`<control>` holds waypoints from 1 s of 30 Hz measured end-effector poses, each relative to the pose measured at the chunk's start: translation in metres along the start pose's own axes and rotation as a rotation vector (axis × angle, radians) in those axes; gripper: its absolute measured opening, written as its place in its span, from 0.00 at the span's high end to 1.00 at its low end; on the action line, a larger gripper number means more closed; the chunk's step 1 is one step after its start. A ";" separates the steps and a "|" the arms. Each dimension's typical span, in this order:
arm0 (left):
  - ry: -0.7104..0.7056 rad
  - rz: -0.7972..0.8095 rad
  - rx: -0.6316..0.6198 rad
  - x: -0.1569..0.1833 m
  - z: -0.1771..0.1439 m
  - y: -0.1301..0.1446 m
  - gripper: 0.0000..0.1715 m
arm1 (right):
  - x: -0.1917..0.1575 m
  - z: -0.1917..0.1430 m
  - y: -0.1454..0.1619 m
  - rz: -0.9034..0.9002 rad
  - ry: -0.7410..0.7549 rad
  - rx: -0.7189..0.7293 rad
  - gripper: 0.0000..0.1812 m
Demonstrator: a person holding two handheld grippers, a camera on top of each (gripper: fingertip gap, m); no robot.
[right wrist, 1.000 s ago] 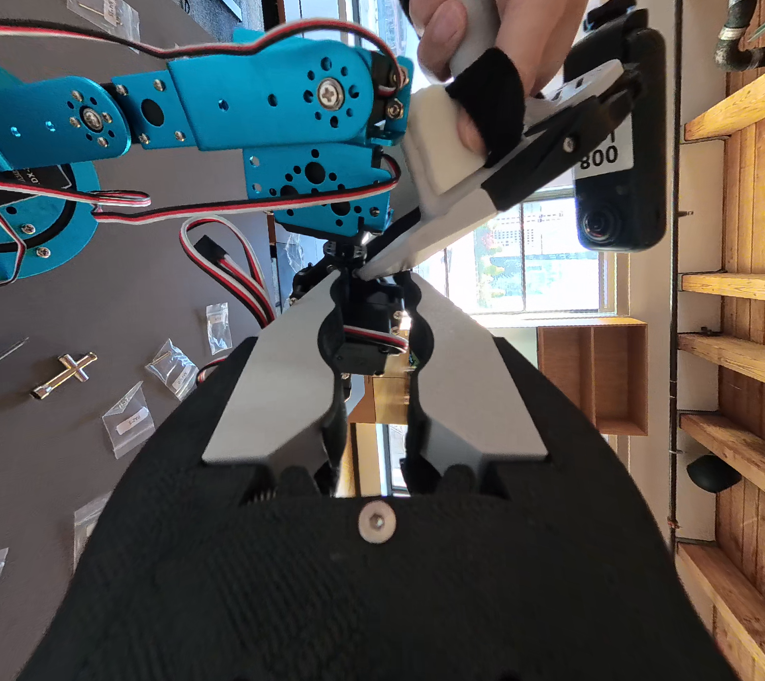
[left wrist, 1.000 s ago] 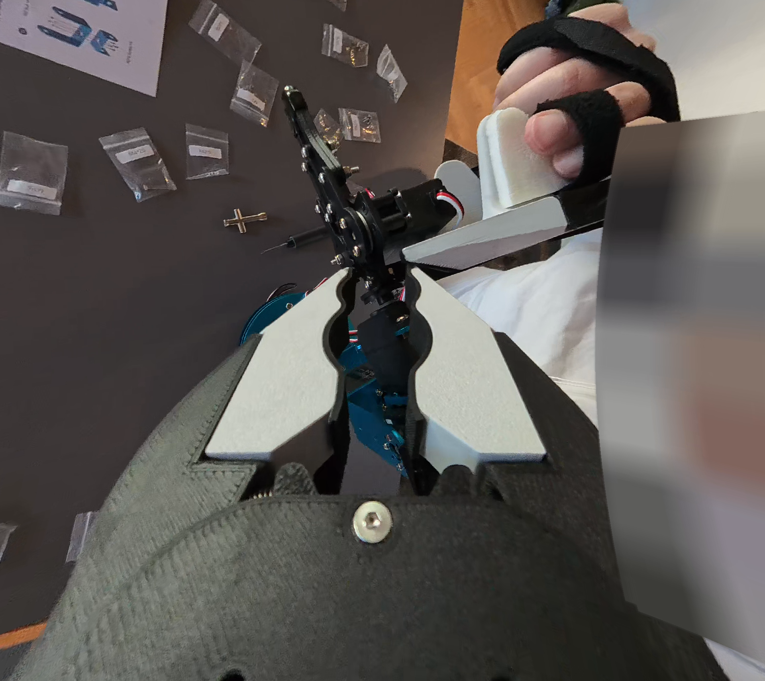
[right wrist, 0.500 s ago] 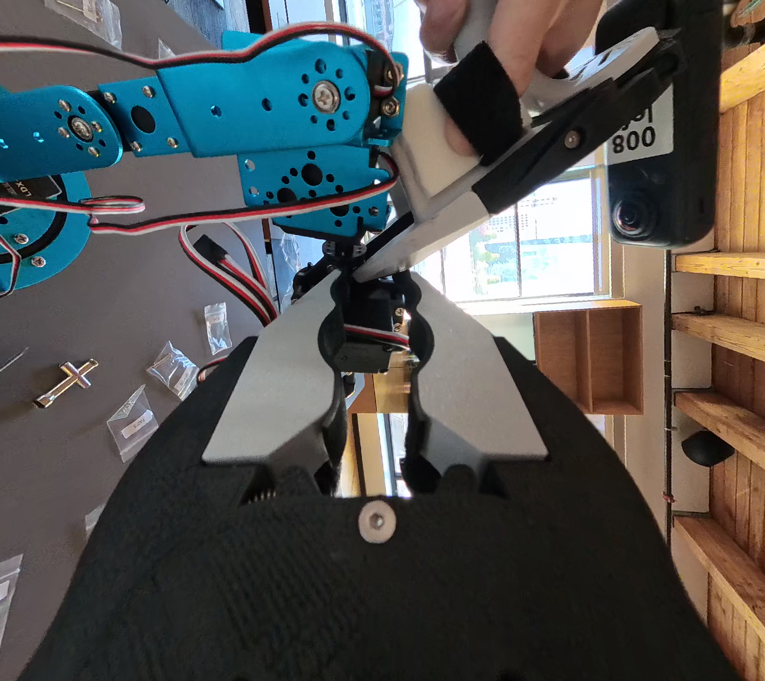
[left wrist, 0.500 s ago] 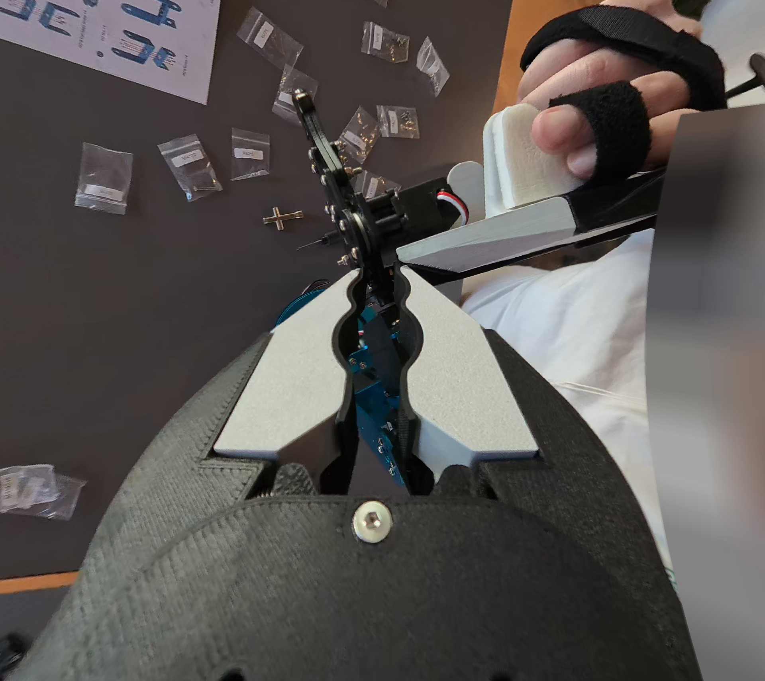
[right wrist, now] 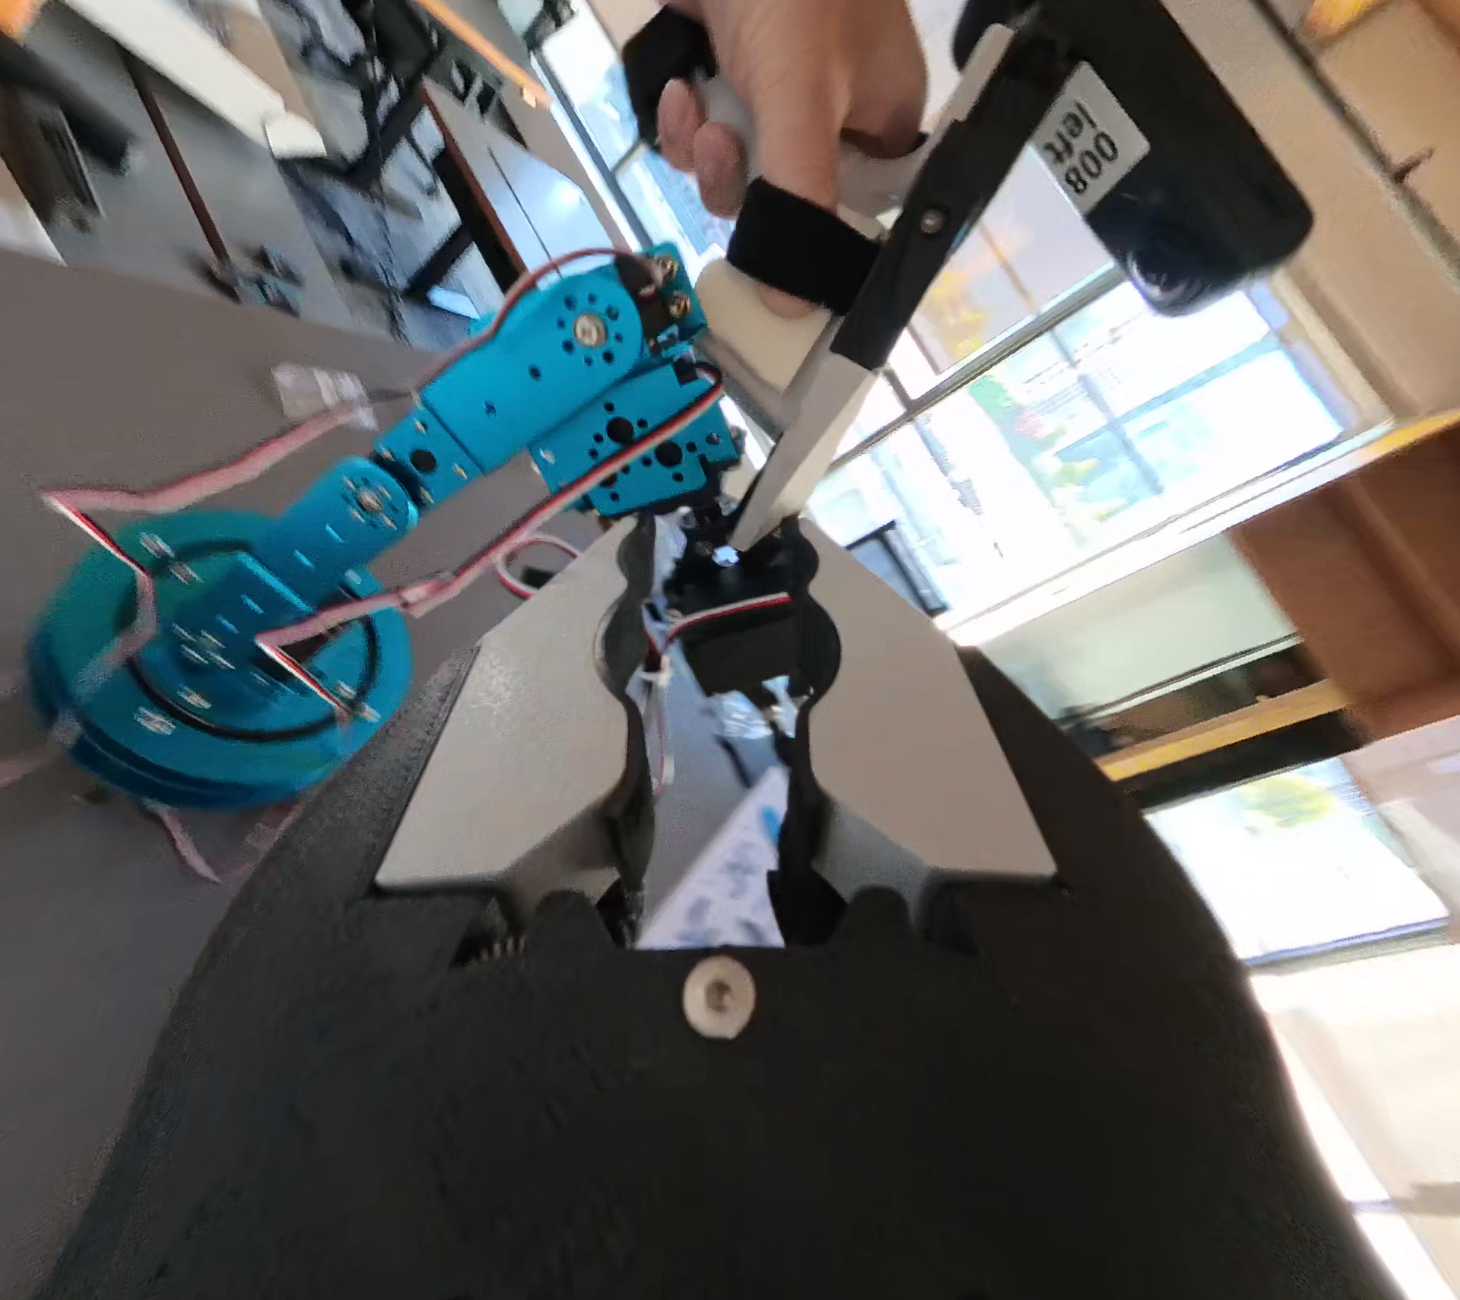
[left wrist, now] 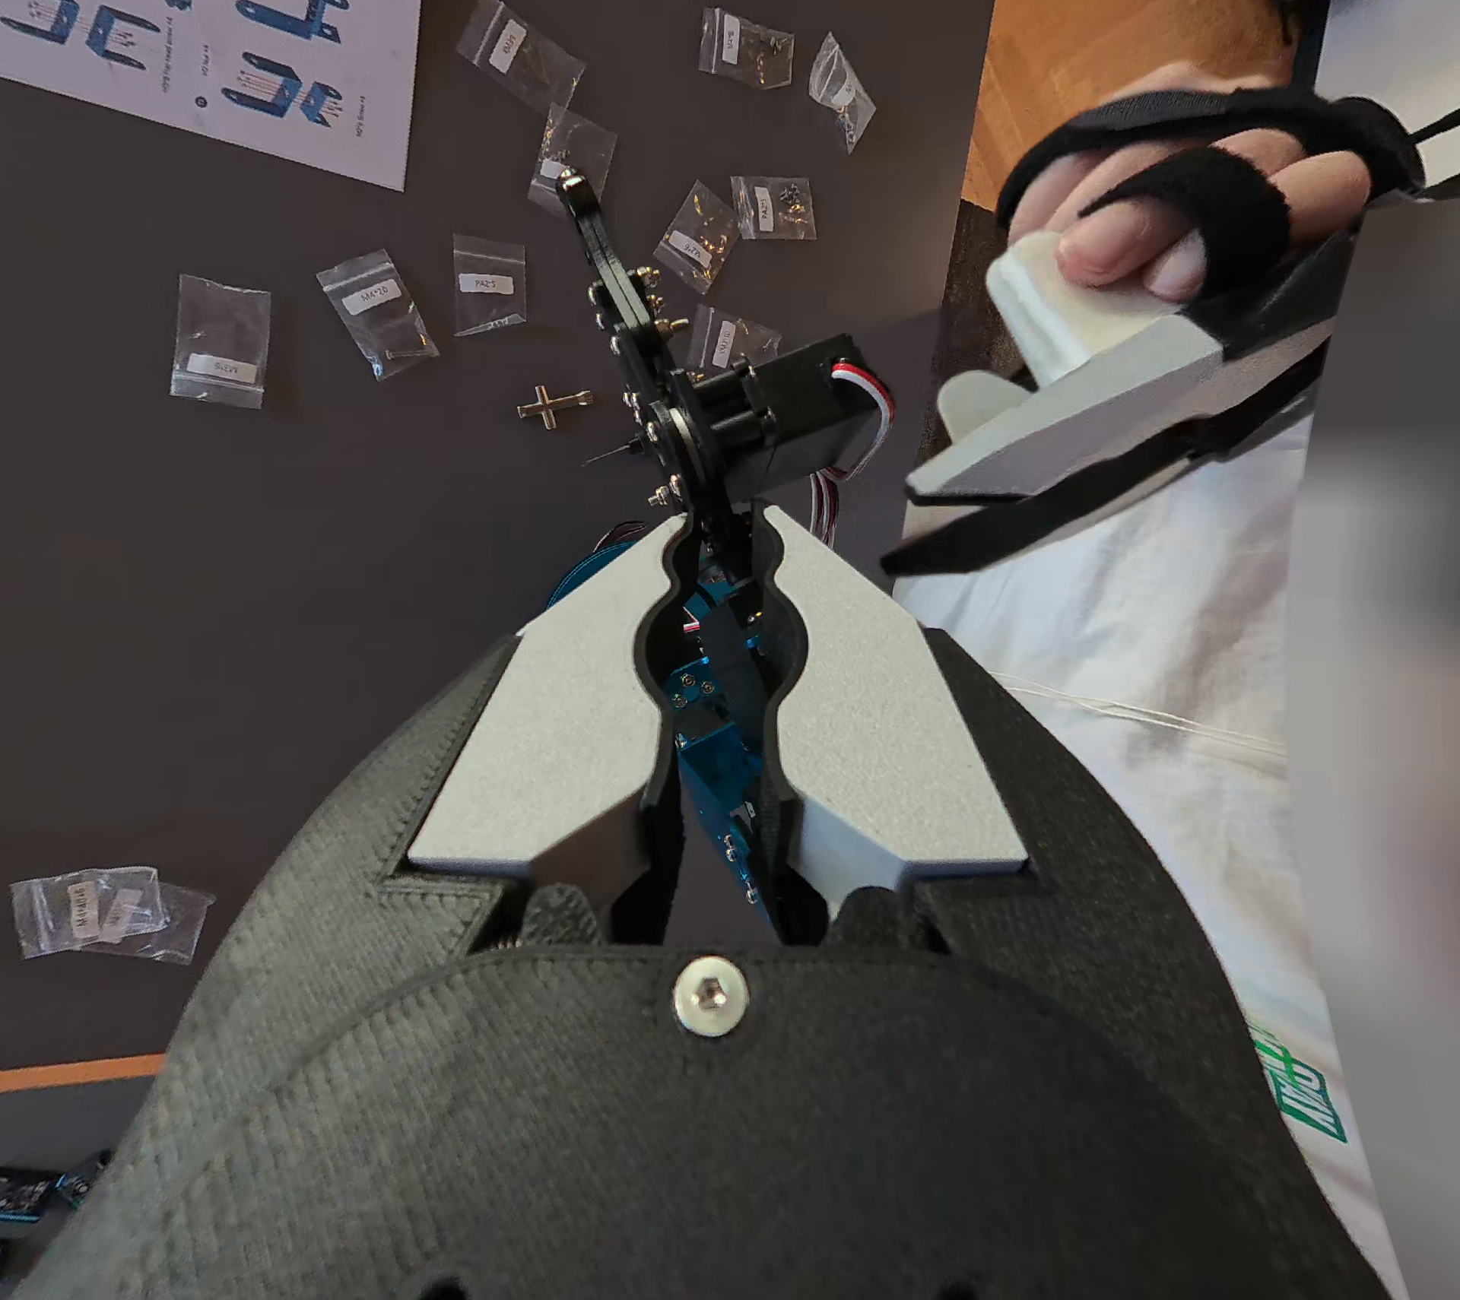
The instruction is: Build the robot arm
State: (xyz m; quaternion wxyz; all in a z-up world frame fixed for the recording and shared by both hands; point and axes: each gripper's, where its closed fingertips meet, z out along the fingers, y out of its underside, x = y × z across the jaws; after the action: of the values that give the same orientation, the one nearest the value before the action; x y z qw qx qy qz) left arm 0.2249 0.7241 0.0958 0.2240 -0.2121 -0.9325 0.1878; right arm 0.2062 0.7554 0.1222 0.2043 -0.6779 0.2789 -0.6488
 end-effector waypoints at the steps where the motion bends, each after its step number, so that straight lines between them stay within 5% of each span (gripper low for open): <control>1: -0.001 -0.001 0.001 0.000 0.000 0.000 0.93 | -0.004 -0.001 -0.003 0.107 -0.011 0.015 0.83; 6: -0.012 -0.007 0.003 0.000 0.000 0.000 0.93 | -0.019 0.001 -0.014 0.644 -0.055 0.124 0.70; 13: -0.020 -0.007 -0.001 0.000 0.000 0.000 0.93 | -0.014 0.005 -0.021 1.022 -0.035 0.269 0.51; 21: -0.021 -0.005 -0.007 -0.001 0.000 0.000 0.93 | -0.014 0.021 -0.014 1.134 0.117 0.206 0.54; 30: -0.068 0.010 -0.022 -0.004 0.000 -0.001 0.93 | -0.013 0.038 -0.012 1.213 0.204 0.146 0.45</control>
State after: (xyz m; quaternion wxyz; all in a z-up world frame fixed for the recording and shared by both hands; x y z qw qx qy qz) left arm 0.2276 0.7212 0.0946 0.1889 -0.2127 -0.9405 0.1859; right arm 0.2453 0.7692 0.1170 0.5549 -0.3174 0.5874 -0.4962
